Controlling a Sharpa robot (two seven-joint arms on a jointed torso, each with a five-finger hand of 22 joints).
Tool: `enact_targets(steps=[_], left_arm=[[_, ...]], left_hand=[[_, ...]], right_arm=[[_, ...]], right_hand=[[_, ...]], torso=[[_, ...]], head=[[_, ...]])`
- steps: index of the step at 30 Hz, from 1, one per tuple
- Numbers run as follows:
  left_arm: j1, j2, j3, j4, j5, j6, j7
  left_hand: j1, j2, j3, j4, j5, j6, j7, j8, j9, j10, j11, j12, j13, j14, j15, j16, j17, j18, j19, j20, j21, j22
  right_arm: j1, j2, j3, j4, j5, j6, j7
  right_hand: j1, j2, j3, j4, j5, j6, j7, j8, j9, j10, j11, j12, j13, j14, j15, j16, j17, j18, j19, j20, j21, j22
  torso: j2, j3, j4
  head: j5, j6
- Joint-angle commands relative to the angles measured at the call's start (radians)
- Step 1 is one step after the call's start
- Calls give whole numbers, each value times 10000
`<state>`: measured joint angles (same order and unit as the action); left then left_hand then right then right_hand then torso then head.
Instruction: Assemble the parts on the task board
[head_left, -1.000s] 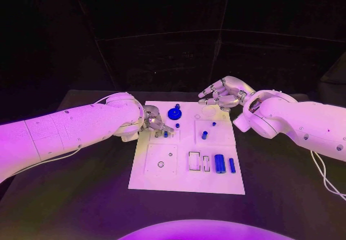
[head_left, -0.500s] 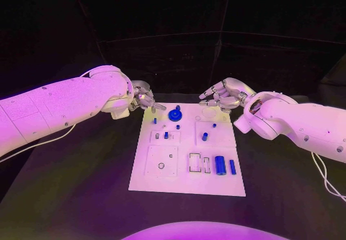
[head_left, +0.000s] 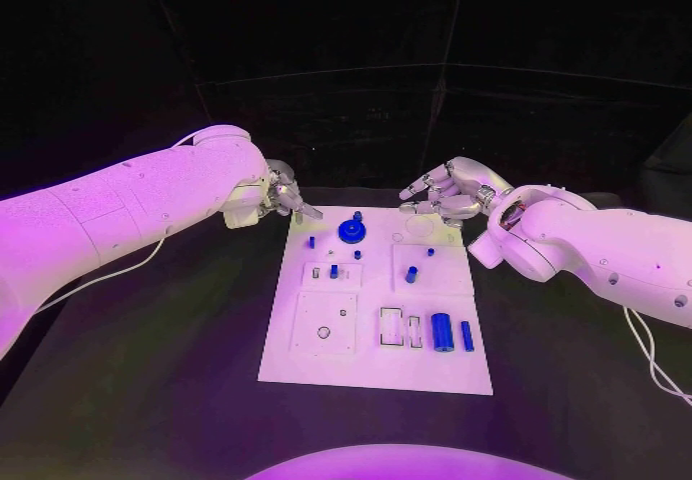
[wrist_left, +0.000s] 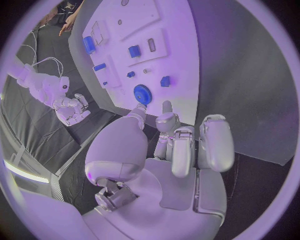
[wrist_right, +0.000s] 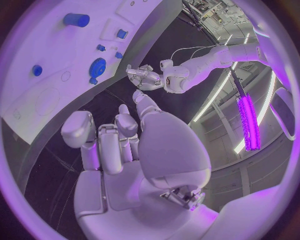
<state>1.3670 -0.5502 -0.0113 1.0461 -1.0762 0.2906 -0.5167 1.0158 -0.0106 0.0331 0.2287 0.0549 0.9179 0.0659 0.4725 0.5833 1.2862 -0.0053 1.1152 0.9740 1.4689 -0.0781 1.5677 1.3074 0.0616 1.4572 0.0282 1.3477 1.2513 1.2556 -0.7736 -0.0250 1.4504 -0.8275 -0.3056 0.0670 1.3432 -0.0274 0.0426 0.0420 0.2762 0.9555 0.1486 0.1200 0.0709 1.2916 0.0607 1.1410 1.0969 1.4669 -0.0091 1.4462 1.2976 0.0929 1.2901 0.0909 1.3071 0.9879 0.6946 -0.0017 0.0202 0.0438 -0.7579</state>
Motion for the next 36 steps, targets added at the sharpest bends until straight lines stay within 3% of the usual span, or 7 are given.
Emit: enact_targets(steps=[1, 13, 24, 36], left_arm=[[-58, 163, -33, -296, -284, 372, 52], [-281, 585, -108, -782, -315, 432, 115], [-351, 765, -239, -988, -315, 660, 124], [-398, 887, -273, -1087, -314, 720, 168]], left_hand=[[113, -3, -88, 10, -43, -24, 46, -66, -34, -59, 5, -65, -15, 1019, 80, 31, 2634, 77, -4, 78, -29, 5], [91, 4, -415, 171, -50, 82, 42, -91, -180, -48, 8, -11, 15, 1019, 89, 31, 2634, 66, 19, 97, 11, 77], [550, 108, -637, 54, -48, 206, 24, -105, -358, -40, -8, 24, 10, 1019, 79, 31, 2634, 56, 38, 94, 45, 144], [909, 283, -710, -93, -46, 305, 7, -91, -472, -23, -21, 61, 24, 1019, 71, 31, 2634, 49, 49, 89, 65, 190]], right_arm=[[17, 21, 6, 2, -15, 39, 74], [15, 76, 6, -33, -15, 59, 90], [14, 111, 6, -55, -15, 77, 96], [14, 132, 6, -65, -15, 85, 96]], right_hand=[[-119, 17, -49, 31, 51, -16, -5, 47, -15, -25, -24, -42, -5, 463, -86, -52, -5, 200, -58, -12, -60, -16], [-119, 17, -49, 31, 51, -16, -5, 47, -15, -25, -24, -42, -5, 463, -86, -52, -5, 200, -58, -12, -60, -16], [-110, 28, -41, 29, 59, -22, -5, 46, -16, -26, -26, -42, -7, 464, -88, -53, -2, 200, -56, -12, -61, -16], [-103, 37, -34, 27, 66, -26, -6, 47, -16, -24, -27, -40, -7, 465, -89, -53, -1, 201, -56, -13, -65, -21]], torso=[[-4, 1, -2], [-15, 9, 21], [-15, 14, 7], [-24, 20, 19]], head=[[12, -16], [10, -46], [29, -51], [26, -85]])
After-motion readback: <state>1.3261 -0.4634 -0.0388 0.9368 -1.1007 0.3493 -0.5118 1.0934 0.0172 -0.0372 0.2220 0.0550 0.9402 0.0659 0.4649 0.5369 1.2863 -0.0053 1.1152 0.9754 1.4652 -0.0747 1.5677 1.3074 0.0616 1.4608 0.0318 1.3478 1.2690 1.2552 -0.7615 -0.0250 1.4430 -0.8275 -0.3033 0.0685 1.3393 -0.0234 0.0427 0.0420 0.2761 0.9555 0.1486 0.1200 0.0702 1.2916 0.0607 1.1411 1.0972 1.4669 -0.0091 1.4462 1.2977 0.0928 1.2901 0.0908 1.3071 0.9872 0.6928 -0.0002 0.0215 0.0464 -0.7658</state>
